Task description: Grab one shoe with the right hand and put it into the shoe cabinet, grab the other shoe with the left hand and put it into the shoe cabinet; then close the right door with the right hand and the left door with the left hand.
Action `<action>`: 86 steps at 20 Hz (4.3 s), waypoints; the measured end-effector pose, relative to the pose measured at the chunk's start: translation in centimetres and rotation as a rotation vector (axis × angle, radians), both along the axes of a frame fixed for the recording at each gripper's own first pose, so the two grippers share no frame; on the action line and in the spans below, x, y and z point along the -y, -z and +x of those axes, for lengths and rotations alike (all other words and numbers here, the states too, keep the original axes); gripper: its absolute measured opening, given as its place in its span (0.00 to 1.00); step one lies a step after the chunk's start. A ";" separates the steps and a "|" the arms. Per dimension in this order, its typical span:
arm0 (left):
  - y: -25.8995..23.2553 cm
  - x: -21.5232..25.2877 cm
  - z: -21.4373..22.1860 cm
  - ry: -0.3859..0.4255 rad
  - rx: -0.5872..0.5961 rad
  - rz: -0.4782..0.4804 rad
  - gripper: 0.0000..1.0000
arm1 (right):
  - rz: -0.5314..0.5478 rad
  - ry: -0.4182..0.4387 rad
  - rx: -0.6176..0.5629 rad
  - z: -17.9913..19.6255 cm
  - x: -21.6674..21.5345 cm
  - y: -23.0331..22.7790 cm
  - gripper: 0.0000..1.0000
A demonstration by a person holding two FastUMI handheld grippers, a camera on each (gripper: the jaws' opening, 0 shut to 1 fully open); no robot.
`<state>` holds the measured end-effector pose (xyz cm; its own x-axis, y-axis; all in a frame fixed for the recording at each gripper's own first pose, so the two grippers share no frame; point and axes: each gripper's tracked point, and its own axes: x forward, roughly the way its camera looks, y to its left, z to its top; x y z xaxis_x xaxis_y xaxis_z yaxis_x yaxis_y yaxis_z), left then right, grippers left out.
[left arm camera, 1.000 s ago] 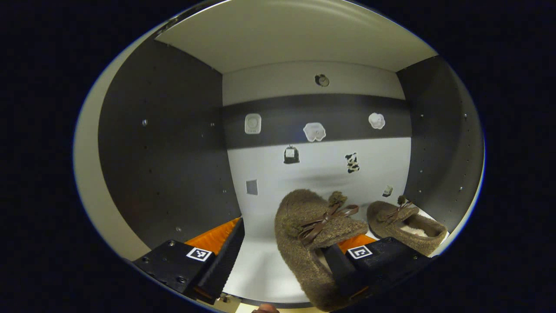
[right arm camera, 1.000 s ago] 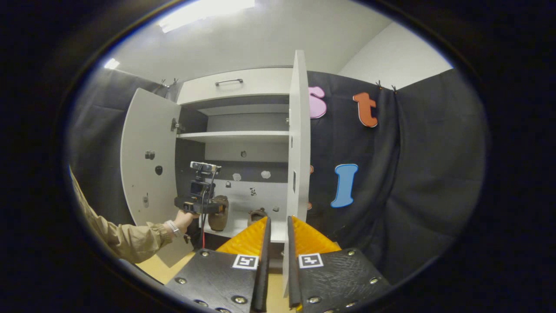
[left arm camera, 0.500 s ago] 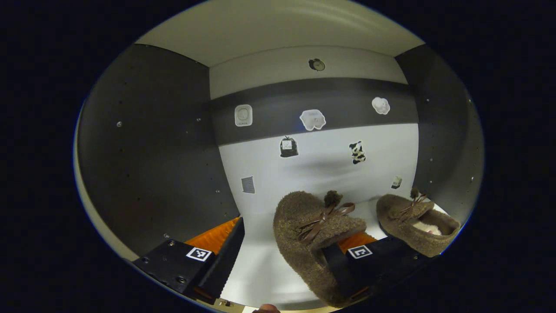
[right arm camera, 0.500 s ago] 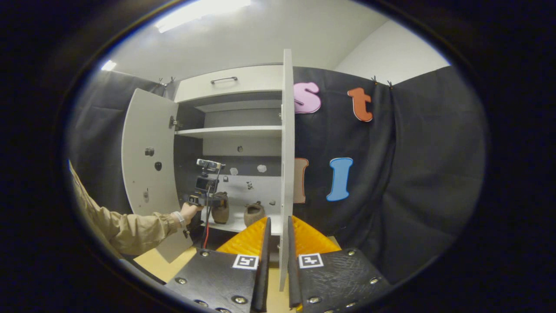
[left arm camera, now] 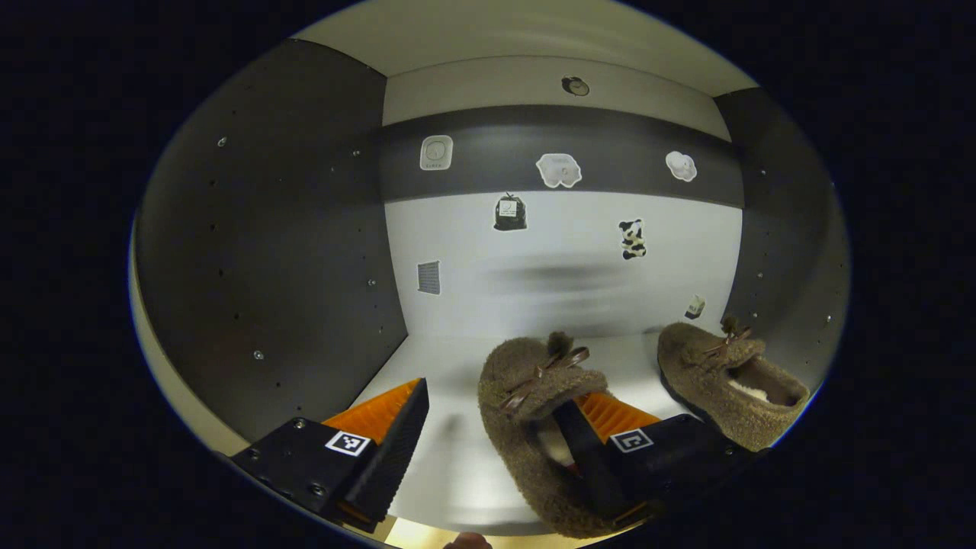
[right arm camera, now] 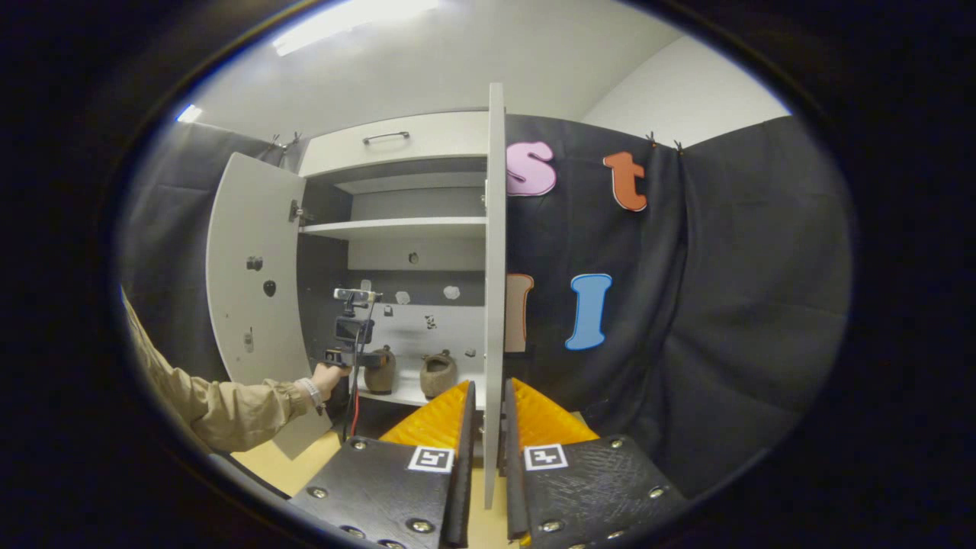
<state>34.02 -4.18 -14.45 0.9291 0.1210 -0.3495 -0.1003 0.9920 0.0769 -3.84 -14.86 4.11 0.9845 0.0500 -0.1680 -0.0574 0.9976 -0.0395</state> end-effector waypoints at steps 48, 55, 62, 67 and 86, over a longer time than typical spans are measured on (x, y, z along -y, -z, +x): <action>-17.6 -9.2 -37.9 0.000 0.293 0.026 0.98 | 0.124 -0.312 -0.087 11.1 -6.2 7.1 0.71; -18.0 -12.1 -38.0 -0.033 0.306 0.025 0.98 | 0.149 -0.327 -0.098 13.3 -9.3 7.8 0.73; -17.5 -15.4 -38.0 -0.087 0.297 0.047 0.98 | 0.182 -0.354 -0.111 15.2 -15.0 9.0 0.73; -16.8 -18.3 -38.2 -0.126 0.286 0.037 0.98 | 0.222 -0.341 -0.116 17.3 -17.6 9.9 0.73; -15.2 -19.5 -34.2 0.151 0.292 -0.028 0.92 | 0.182 -0.179 -0.074 21.4 -20.6 10.8 0.73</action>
